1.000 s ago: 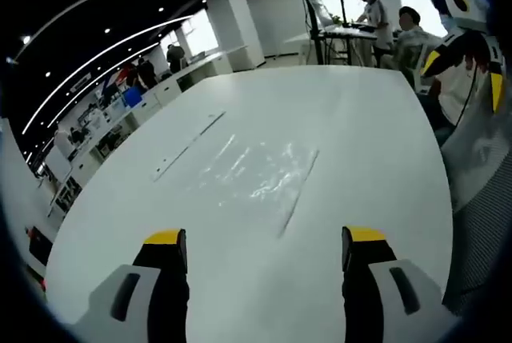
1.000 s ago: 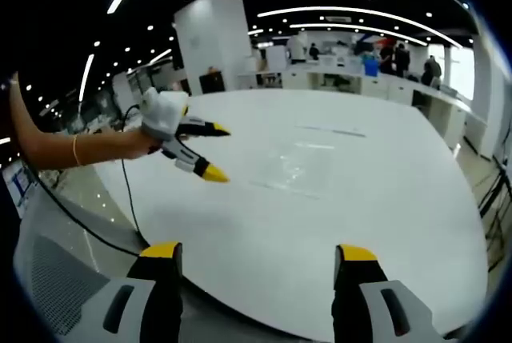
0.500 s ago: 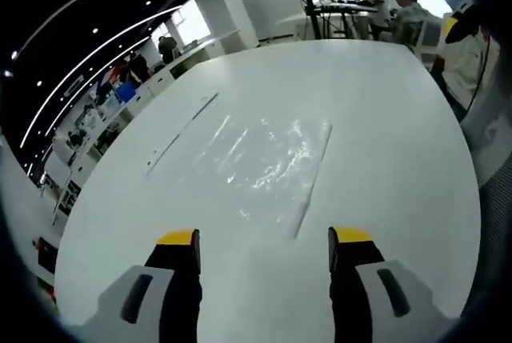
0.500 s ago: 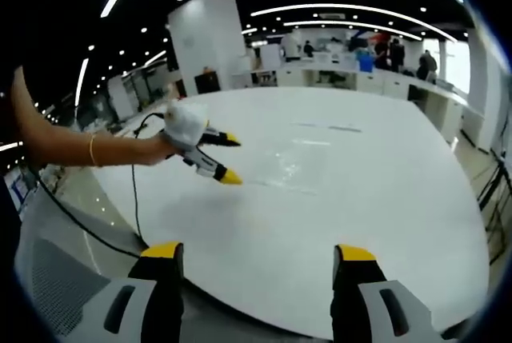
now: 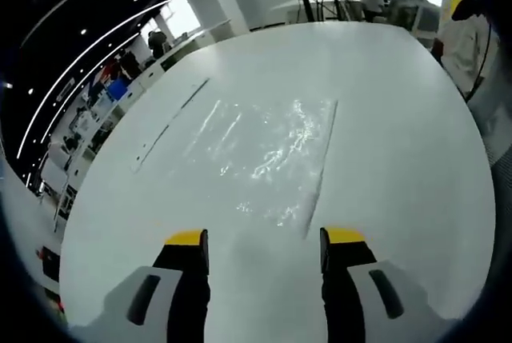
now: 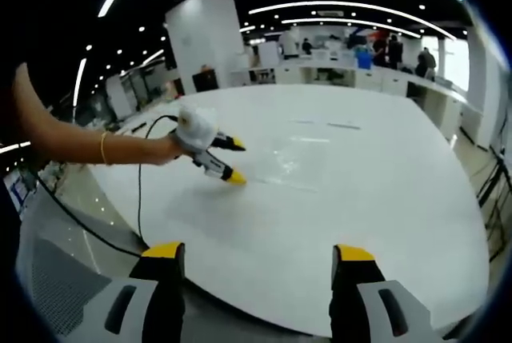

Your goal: Open the resealable bag by pulling the two sides of the seal apart until the entire bag opening is separated and visibly accessible.

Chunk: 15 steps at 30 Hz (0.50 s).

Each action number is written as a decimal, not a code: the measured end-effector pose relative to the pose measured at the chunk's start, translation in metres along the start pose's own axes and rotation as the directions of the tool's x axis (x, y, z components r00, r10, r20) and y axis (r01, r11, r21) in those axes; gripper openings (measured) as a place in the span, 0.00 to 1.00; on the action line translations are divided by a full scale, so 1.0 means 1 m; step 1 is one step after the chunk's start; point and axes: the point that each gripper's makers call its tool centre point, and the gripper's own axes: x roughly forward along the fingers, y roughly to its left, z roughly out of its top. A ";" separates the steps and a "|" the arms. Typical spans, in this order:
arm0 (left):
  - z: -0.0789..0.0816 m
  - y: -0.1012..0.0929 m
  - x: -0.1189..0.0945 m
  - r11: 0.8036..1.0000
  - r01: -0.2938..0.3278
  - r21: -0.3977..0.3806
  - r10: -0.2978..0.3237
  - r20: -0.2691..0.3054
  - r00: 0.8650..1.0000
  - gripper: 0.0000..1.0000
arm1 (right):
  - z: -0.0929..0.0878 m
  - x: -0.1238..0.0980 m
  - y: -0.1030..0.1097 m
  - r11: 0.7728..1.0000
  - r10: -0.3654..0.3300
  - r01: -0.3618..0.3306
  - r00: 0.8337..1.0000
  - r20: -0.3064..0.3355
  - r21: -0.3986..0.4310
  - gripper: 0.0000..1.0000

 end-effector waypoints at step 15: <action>0.009 -0.007 0.005 0.995 0.026 0.092 -0.029 0.027 0.999 0.35 | 0.001 -0.001 0.000 1.000 0.001 -0.001 1.000 0.007 0.002 0.68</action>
